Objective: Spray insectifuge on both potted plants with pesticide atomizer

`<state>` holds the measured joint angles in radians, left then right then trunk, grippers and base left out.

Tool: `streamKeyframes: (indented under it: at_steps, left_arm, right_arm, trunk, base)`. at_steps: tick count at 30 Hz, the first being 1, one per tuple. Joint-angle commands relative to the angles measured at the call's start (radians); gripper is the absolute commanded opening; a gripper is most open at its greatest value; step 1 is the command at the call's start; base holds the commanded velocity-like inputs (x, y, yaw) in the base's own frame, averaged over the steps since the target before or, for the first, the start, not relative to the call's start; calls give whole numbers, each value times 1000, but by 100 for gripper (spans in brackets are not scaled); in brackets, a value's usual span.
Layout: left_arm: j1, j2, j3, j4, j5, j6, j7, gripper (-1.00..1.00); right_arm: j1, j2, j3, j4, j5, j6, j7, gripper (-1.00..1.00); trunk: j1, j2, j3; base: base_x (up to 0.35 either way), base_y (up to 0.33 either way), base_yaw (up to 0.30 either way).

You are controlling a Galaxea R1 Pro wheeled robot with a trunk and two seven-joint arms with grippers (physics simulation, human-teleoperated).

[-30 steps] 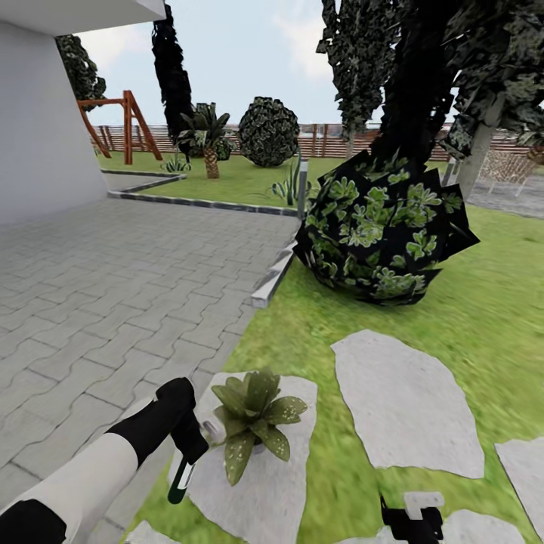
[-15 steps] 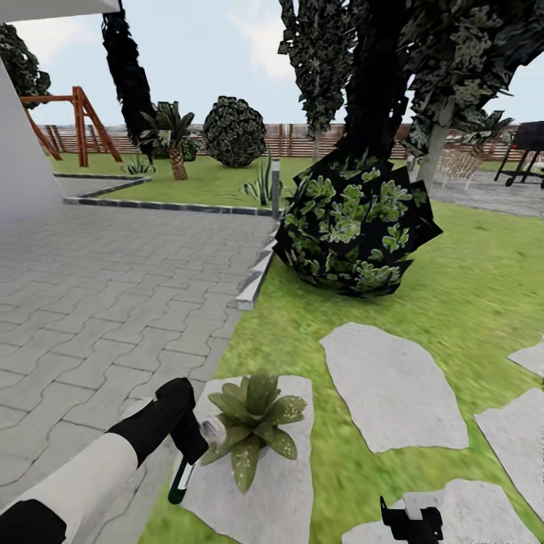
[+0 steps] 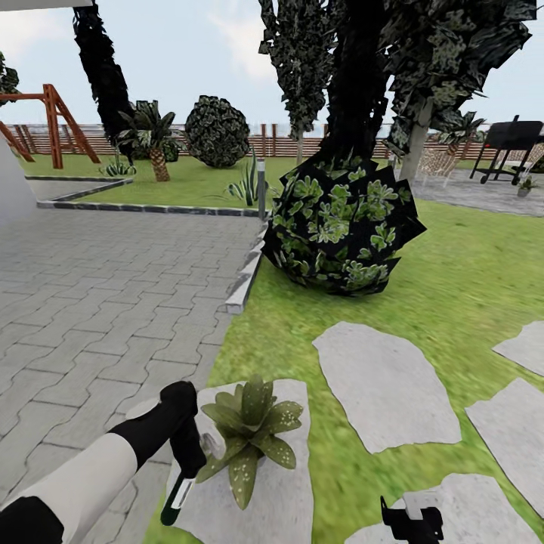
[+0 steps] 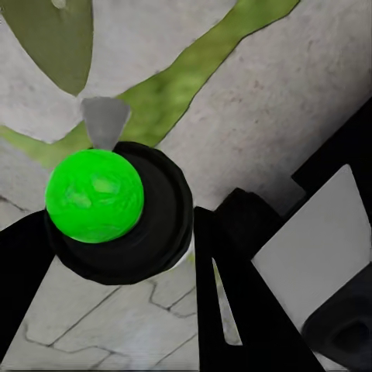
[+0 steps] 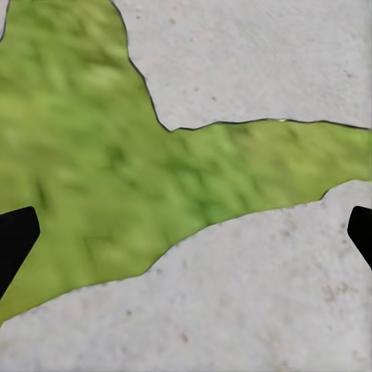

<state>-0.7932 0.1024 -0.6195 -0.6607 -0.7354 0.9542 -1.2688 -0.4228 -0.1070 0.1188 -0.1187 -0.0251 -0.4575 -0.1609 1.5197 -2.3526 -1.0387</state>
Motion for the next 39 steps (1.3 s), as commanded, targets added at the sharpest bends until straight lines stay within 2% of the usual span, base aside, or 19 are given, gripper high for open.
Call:
streamKeyframes:
  at_steps: [1,6,14,26,32,39]
  left_arm:
    - [-2,1,-3,-3,-13,8,-12,-100]
    - [-6,-2,-3,-3,-19,14,-14,-100]
    - [-5,-6,-3,-4,-20,18,-12,-100]
    - [-6,-5,-3,-5,-22,18,-10,-100]
    - [-6,-10,-3,-4,-23,19,-8,-100]
    - [-2,-15,-7,-4,-25,19,-6,-100]
  right_arm:
    - [-1,0,8,1,-3,-2,-6,100]
    - [-1,0,8,1,-3,-2,-6,100]
    - [-1,0,8,1,-3,-3,-6,100]
    - [-1,0,9,-1,-3,-3,-6,100]
    - [-1,0,10,0,-3,-3,-6,100]
    - [-1,1,9,-1,-3,-3,-6,100]
  trunk:
    - [0,0,-1]
    - [0,0,-1]
    - [0,0,-1]
    - [0,0,-1]
    - [0,0,-1]
    - [0,0,-1]
  base:
    - [0,0,0]
    - [-69,34,0]
    - [-154,237,-7]
    - [-1,34,-178]
    - [22,277,-15]
    - [68,255,-237]
